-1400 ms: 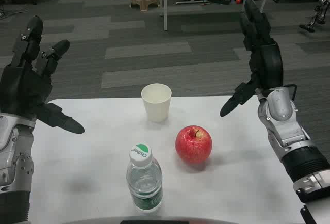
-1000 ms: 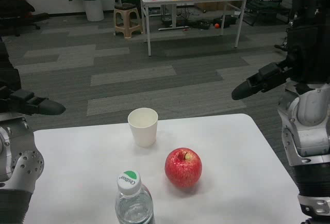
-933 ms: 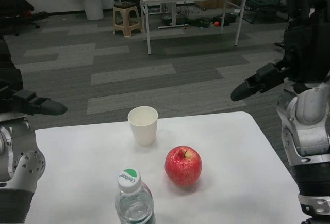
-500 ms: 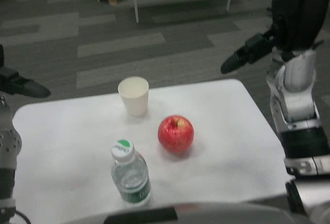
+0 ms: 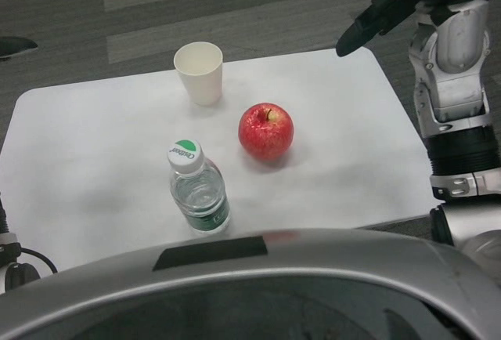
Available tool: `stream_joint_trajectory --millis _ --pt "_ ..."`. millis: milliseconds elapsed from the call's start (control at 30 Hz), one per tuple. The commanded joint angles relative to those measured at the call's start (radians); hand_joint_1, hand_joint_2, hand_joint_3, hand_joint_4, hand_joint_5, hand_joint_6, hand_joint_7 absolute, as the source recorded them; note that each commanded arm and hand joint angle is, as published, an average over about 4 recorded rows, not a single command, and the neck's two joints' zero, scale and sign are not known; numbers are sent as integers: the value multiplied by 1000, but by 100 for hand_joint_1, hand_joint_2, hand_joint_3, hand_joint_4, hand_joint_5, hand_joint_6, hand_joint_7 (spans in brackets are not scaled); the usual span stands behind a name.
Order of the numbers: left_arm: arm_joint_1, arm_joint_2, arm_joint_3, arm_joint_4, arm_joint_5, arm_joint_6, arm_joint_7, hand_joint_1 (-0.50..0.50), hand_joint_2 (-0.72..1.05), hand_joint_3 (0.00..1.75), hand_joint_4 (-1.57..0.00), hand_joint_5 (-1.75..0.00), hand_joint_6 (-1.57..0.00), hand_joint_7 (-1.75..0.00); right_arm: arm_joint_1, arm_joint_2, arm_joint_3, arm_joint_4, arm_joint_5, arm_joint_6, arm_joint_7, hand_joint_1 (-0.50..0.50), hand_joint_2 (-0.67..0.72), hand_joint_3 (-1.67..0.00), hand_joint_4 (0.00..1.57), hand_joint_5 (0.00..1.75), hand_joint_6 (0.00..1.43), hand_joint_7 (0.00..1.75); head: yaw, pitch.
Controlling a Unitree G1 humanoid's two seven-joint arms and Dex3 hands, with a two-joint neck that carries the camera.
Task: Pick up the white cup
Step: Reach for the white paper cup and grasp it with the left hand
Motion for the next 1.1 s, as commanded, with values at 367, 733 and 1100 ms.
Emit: stream_joint_trajectory --millis 367,733,1100 --pt "-43 31 2 39 71 72 -49 -50 21 9 0 0 0 0 -15 11 68 71 8 5 12 -42 47 0 2 0 0 0 32 30" --pt "-146 38 -88 159 153 73 -64 -50 80 9 0 0 0 0 -16 36 128 125 8 5 15 -42 47 0 0 0 0 0 48 96" --pt "-296 12 -252 370 299 70 -64 -50 87 9 0 0 0 0 -16 55 190 183 8 1 17 -42 47 0 1 0 0 0 67 179"
